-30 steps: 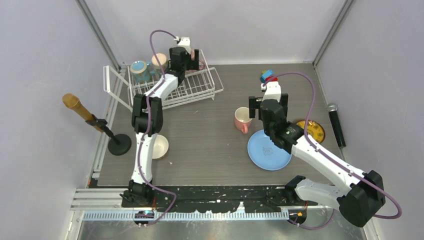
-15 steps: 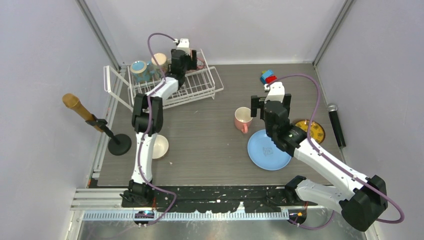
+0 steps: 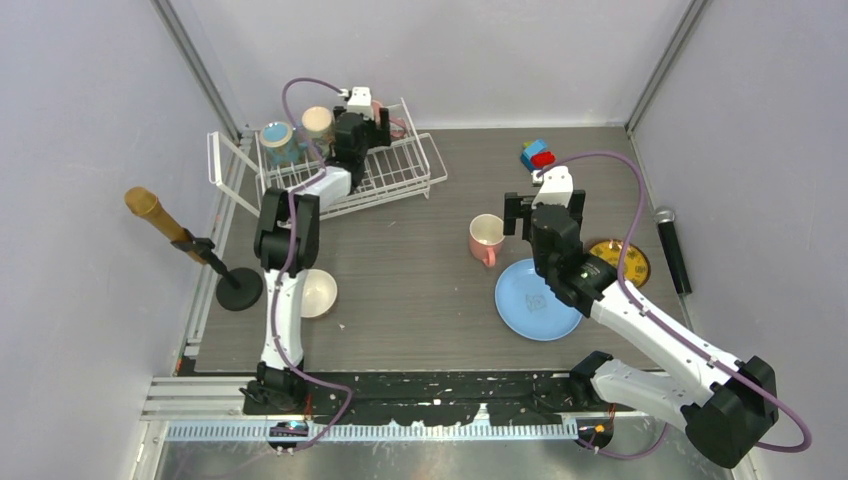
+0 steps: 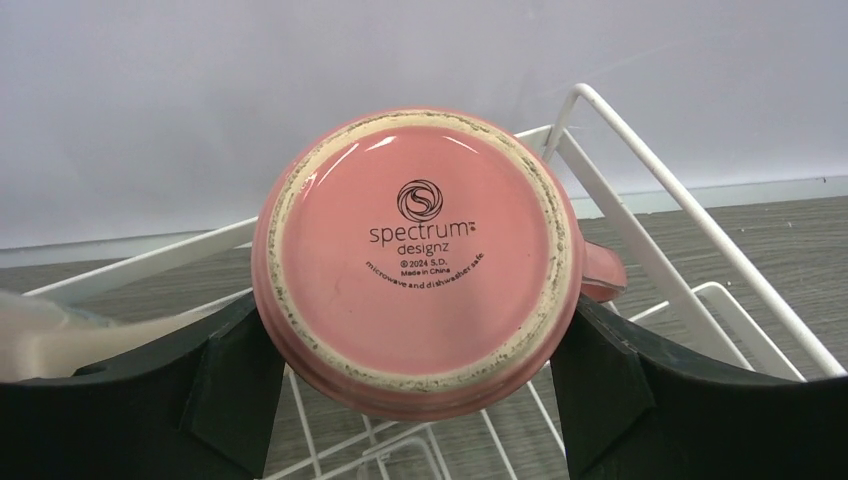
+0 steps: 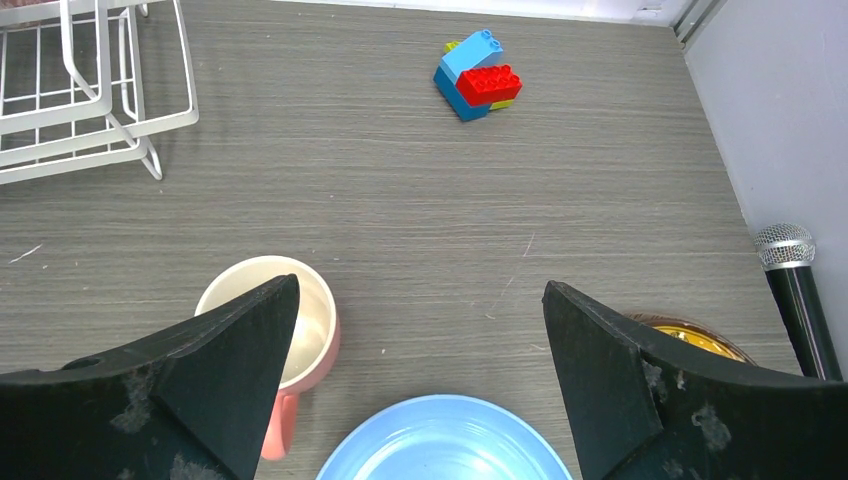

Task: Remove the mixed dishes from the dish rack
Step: Pick up the cup from the dish rack.

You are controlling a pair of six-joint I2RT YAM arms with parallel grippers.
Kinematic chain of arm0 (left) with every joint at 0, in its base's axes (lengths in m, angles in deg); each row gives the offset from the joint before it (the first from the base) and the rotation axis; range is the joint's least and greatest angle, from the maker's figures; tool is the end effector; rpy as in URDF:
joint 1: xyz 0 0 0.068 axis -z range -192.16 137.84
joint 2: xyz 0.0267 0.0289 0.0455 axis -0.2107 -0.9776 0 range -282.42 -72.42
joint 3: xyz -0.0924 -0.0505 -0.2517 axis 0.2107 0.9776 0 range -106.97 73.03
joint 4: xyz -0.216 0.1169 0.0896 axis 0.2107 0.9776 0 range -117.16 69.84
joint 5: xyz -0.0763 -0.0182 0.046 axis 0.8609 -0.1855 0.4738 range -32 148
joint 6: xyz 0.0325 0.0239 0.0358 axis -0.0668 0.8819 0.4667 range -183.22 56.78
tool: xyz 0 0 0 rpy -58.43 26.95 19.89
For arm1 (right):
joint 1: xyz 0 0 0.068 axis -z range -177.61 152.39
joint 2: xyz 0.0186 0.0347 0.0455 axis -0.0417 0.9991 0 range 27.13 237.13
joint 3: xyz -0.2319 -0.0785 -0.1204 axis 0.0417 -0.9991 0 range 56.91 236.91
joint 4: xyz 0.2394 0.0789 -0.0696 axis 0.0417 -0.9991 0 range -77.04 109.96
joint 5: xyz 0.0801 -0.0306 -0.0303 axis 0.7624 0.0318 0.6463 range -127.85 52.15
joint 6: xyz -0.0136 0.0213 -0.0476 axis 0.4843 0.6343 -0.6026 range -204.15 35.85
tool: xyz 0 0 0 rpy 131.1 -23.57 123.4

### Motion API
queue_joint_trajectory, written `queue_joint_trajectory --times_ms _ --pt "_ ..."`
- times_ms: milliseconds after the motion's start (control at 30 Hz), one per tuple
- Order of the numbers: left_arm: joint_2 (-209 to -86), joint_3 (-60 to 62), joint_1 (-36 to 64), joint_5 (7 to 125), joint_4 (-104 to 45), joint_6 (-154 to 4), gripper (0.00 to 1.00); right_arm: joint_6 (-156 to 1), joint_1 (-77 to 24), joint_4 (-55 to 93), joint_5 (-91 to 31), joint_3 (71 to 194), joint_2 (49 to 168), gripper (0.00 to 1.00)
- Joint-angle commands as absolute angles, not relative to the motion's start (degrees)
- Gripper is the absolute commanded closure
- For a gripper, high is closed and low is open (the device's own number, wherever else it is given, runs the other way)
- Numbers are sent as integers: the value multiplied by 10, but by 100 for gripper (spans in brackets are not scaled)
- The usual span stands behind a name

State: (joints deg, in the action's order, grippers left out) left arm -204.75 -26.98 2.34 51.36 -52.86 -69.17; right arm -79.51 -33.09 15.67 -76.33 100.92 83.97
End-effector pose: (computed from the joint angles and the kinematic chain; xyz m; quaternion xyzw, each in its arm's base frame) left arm 0.5292 -0.1327 0.2157 0.0172 0.7464 -0.0753 0.6610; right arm 0.1962 0.1128 0.3087 -0.0133 0.7842 -0.0566 0.6177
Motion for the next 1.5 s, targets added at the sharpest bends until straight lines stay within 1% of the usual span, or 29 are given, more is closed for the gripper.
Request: queue_joint_trajectory --times_ms 0,367,600,767,900,1067,1200,1367,1467 --pt "-1972 -240 23 519 -617 -699 100 -795 -330 189 -772 1008 823 1" --pt "-1920 -211 27 525 -682 -714 100 -795 -330 196 -764 1006 825 1" --pt "-1908 -227 32 518 -694 -714 100 -796 -331 197 -759 1005 823 1" --pt "-1900 -230 43 506 -694 -691 100 -797 -330 197 -754 1005 823 1" --pt "-1869 -208 57 491 -696 -659 100 -799 -330 197 -739 1005 824 1" --pt "-1812 -171 61 474 -676 -656 100 -790 -330 185 -713 1009 824 1" --pt "-1759 -112 61 466 -681 -656 100 -787 -330 179 -683 1010 818 1" --pt "-1690 -38 65 445 -669 -671 100 -787 -330 186 -600 1005 806 1" --pt "-1648 -42 66 463 -568 -707 100 -784 -330 196 -550 997 797 1"
